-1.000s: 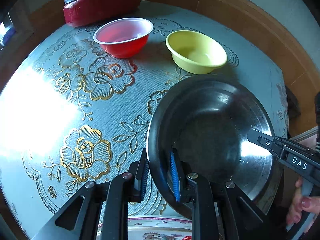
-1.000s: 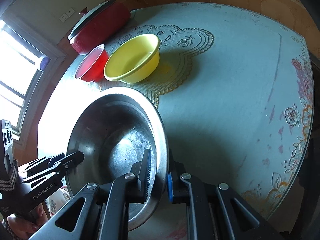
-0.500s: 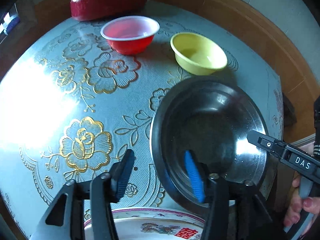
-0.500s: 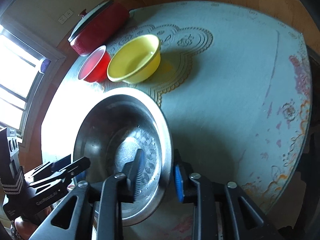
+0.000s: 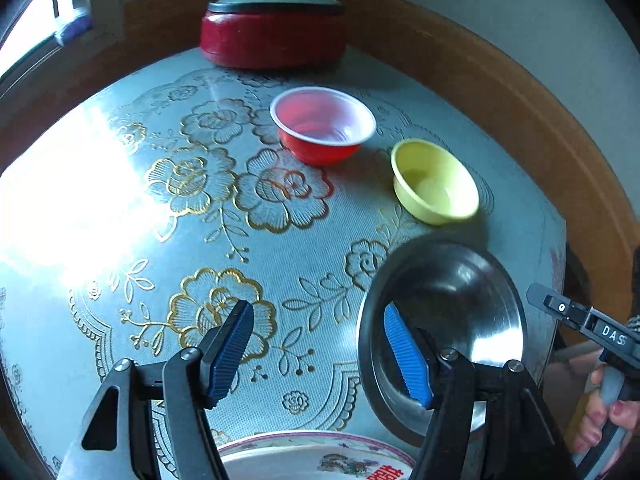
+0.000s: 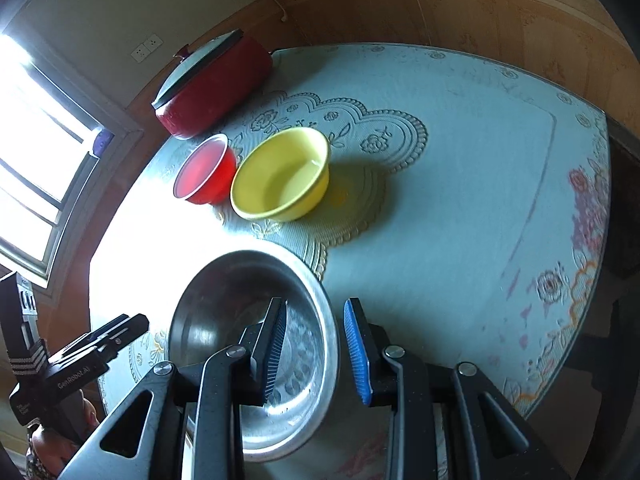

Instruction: Organize plates and bowls

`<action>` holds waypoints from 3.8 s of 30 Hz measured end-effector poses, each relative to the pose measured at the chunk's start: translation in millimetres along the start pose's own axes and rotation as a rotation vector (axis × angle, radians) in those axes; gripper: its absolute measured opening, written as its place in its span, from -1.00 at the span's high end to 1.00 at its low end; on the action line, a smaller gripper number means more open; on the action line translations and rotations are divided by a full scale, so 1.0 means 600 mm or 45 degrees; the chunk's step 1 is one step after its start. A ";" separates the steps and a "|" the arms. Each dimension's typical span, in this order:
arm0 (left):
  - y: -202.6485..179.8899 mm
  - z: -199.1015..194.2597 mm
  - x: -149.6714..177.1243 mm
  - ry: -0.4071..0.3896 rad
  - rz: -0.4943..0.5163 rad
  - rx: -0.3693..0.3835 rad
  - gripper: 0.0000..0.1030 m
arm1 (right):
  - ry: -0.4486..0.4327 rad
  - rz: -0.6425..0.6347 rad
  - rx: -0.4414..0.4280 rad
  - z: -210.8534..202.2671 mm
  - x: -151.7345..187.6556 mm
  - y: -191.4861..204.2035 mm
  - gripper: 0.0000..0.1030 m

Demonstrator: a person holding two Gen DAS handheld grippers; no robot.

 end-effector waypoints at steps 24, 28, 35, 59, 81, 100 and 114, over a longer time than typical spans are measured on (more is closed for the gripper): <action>-0.121 0.076 -0.165 -0.021 0.104 0.014 -0.54 | 0.071 -0.028 0.011 0.122 -0.185 -0.056 0.42; -0.138 0.113 -0.178 0.025 0.133 0.000 -0.48 | 0.099 -0.017 -0.014 0.145 -0.196 -0.063 0.42; -0.175 0.163 -0.185 0.111 0.203 -0.001 -0.26 | 0.162 -0.079 -0.027 0.185 -0.202 -0.061 0.42; -0.225 0.188 -0.162 0.132 0.293 0.028 0.72 | 0.148 -0.122 -0.034 0.179 -0.189 -0.054 0.85; -0.193 0.005 -0.107 -0.035 0.243 0.125 0.72 | 0.041 -0.167 -0.062 0.048 -0.134 0.021 0.84; -0.154 -0.023 0.021 0.021 0.263 0.113 0.72 | 0.100 -0.142 -0.067 0.022 -0.011 0.049 0.84; -0.144 -0.008 0.064 0.067 0.285 0.089 0.70 | 0.153 -0.111 -0.037 0.038 0.043 0.035 0.84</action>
Point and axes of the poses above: each gripper's, at about its wrist camera, not at the fingertips, and z roughly the way its jaws point, y to its left, x to its underside, the point moved 9 cm from there along z, roughly the way its jaws point, and after that the axes turned 12 degrees about -x, right-handed, at the moved point
